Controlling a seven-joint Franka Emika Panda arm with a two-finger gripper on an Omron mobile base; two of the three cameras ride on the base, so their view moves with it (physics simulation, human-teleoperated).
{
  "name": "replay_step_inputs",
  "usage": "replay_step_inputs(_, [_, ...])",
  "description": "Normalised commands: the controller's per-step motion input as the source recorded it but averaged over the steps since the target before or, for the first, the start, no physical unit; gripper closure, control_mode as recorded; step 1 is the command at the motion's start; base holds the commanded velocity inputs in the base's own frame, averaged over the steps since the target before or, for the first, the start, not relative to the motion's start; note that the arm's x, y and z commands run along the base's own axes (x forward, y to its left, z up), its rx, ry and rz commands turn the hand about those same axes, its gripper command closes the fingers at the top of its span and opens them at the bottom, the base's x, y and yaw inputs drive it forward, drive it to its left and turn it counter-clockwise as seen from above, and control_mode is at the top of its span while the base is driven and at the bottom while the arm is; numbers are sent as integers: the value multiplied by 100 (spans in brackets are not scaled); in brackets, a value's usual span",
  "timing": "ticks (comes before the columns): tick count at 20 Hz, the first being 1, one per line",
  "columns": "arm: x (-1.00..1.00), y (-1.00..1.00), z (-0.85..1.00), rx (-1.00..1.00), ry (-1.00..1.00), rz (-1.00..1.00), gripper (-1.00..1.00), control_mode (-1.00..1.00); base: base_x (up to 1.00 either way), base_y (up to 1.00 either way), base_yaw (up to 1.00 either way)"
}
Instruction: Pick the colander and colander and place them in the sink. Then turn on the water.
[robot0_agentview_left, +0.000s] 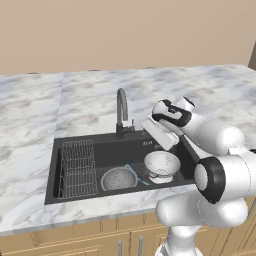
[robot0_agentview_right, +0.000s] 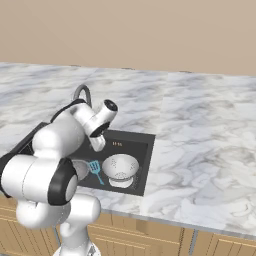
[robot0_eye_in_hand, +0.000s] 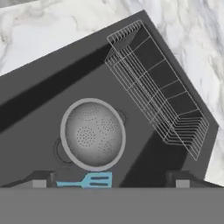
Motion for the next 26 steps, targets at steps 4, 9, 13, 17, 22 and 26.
replay_step_inputs(4, [3,-12,16,23,0,-18,-100,-100,0,0,0])
replay_step_inputs(9, [34,0,12,32,0,-24,-100,-100,0,0,0])
replay_step_inputs(13, [49,0,0,49,0,-27,-100,-100,0,0,0])
replay_step_inputs(17, [52,-2,0,45,0,-28,-100,-100,0,0,0])
replay_step_inputs(22, [51,-1,-1,38,5,-23,-100,-100,0,0,0])
replay_step_inputs(26, [41,0,-9,35,8,-12,-100,-100,0,0,0])
